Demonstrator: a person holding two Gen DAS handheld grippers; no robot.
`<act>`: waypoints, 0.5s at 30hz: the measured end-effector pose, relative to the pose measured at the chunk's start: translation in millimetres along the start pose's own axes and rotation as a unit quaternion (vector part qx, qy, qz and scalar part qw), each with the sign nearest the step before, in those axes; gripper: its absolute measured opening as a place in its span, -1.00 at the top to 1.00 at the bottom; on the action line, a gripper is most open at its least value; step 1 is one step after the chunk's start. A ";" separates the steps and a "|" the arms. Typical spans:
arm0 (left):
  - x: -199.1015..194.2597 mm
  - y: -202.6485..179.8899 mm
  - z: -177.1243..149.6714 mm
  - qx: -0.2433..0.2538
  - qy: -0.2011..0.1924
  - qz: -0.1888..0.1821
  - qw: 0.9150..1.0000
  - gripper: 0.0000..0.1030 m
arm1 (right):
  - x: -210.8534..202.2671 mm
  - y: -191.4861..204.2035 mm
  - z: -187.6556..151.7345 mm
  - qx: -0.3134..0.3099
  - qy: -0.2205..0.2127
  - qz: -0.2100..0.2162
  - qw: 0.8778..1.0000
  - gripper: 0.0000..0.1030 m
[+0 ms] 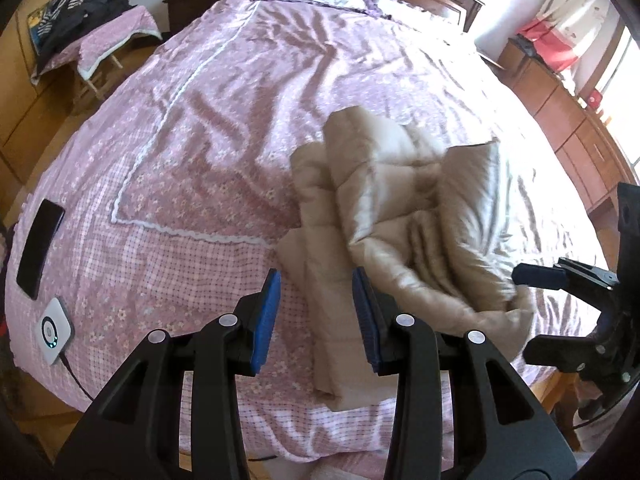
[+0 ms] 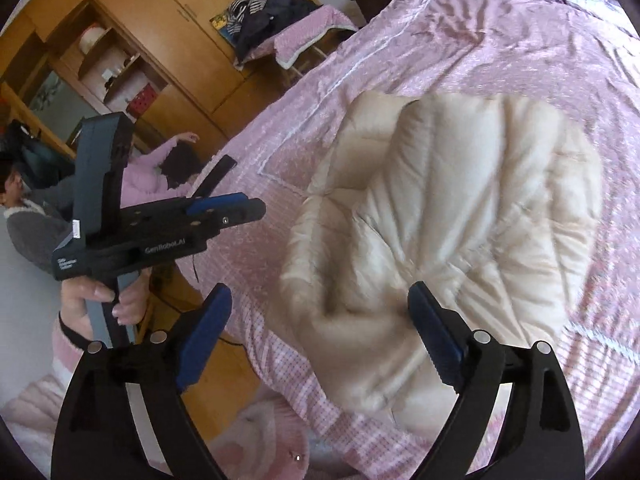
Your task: Fold large clothes
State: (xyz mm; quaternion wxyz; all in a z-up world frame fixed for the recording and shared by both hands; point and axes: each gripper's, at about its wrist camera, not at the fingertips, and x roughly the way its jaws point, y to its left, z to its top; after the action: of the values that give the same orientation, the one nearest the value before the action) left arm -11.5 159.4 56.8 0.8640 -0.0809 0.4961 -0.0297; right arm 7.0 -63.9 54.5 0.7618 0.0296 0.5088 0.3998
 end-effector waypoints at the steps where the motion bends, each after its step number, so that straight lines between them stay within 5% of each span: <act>1: -0.8 -3.2 1.3 0.002 0.000 -0.005 1.000 0.28 | -6.9 -2.7 -3.2 0.006 -0.002 -0.004 1.000 -0.70; 15: 10.8 -50.2 11.2 0.036 0.015 -0.016 0.999 0.28 | -50.7 -92.2 -41.1 0.111 -0.017 -0.079 0.990 -0.73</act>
State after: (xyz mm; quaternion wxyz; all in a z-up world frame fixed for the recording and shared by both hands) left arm 5.0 109.8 61.6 0.8581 -0.0574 0.5064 -0.0628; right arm 19.3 -173.8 31.2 0.7917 0.0806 0.5377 0.2784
